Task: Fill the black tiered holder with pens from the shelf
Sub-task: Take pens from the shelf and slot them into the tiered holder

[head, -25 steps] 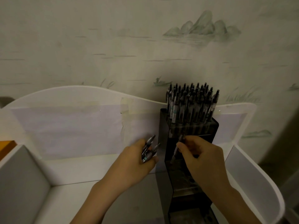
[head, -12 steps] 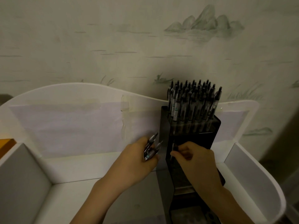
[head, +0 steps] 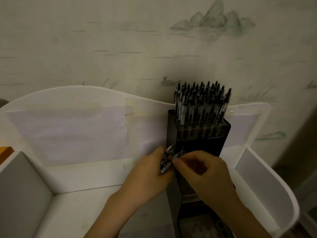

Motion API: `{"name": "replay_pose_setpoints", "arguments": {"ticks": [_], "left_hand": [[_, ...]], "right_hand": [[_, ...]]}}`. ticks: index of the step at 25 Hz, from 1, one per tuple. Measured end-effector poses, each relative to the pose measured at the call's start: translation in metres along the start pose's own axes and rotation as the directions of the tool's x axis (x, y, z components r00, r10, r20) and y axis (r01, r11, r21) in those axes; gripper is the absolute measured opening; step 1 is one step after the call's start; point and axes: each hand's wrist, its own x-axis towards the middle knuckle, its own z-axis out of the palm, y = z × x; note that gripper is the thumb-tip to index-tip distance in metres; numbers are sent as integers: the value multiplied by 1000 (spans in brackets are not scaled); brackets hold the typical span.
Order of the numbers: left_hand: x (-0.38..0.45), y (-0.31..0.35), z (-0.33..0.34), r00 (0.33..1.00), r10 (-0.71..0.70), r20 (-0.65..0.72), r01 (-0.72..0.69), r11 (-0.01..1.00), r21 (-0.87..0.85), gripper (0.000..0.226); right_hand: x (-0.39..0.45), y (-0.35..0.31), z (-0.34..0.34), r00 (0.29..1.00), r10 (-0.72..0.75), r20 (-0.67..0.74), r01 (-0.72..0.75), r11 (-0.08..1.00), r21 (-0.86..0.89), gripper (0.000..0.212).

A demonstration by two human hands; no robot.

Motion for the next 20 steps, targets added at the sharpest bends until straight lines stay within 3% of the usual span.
{"name": "replay_pose_setpoints", "arguments": {"ticks": [2, 6, 10, 13, 15, 17, 20], "left_hand": [[0, 3, 4, 1000, 16, 1, -16, 1000, 5, 18], [1, 5, 8, 1000, -2, -21, 2, 1000, -9, 13], [1, 3, 6, 998, -27, -56, 29, 999, 31, 18], [0, 1, 1, 997, -31, -72, 36, 998, 59, 19], [1, 0, -1, 996, -38, -85, 42, 998, 45, 18], [3, 0, -4, 994, -47, -101, 49, 999, 23, 17], [5, 1, -5, 993, -50, -111, 52, 998, 17, 15]], "right_hand": [[0, -3, 2, 990, 96, 106, -110, 985, 134, 27], [6, -3, -1, 971, 200, 132, -233, 918, 322, 15], [15, -2, -15, 956, 280, 90, -290, 849, 443, 15], [27, -4, -34, 957, 288, -22, -221, 779, 587, 12], [32, -5, -45, 966, 202, -159, -89, 844, 529, 14], [33, -4, -51, 971, 49, -235, 26, 952, 306, 19], [26, -1, -45, 967, -115, -229, 112, 993, -27, 21]]}}
